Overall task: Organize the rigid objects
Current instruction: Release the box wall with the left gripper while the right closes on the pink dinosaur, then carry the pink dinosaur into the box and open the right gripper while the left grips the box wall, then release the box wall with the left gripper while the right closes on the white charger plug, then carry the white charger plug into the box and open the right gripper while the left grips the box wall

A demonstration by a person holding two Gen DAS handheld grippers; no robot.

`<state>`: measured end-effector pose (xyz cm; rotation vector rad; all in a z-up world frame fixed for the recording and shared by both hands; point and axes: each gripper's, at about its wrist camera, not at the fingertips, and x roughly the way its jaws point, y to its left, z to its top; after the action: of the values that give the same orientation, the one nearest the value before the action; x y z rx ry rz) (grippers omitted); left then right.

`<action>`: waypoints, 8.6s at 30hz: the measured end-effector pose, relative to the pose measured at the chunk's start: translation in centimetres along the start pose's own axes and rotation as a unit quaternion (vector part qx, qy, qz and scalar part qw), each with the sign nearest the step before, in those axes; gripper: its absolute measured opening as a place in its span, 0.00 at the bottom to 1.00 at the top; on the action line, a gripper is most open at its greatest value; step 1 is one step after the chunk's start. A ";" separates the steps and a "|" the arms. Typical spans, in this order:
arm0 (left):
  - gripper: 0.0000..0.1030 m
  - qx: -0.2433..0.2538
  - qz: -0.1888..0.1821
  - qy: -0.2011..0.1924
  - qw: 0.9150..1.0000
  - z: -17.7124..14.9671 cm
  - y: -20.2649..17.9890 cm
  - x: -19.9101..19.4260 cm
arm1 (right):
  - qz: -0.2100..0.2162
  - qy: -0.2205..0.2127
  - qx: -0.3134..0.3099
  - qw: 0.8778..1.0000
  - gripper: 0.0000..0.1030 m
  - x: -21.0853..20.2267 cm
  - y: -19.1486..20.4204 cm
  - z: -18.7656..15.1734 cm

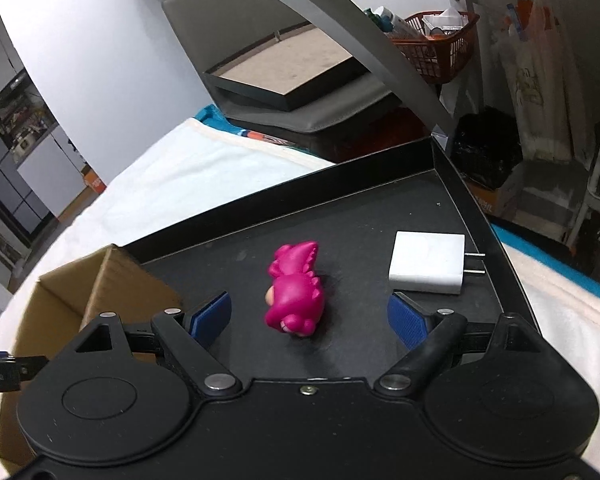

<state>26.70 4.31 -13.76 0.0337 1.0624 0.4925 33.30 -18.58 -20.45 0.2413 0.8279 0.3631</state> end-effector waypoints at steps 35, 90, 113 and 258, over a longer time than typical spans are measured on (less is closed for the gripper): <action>0.60 -0.009 -0.020 -0.010 1.000 -1.4 2.7 -3.0 | -0.022 0.008 -0.057 0.998 0.30 -3.7 2.2 -1.0; 0.56 -0.066 -0.106 0.008 0.992 -5.7 7.5 -0.9 | 0.069 -0.010 -0.195 0.978 0.31 -8.7 14.4 -2.0; 0.09 -0.077 -0.130 0.025 0.988 -6.0 7.5 -1.2 | 0.052 -0.007 -0.193 0.980 0.33 -9.0 14.1 -2.1; 0.51 -0.110 -0.113 0.023 0.987 -5.5 8.2 -0.9 | 0.056 -0.030 -0.195 0.979 0.44 -8.1 15.7 -0.8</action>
<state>18.63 10.15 -13.64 -0.2907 1.0364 0.4041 24.18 -7.46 -10.08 -0.0675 0.6696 0.6121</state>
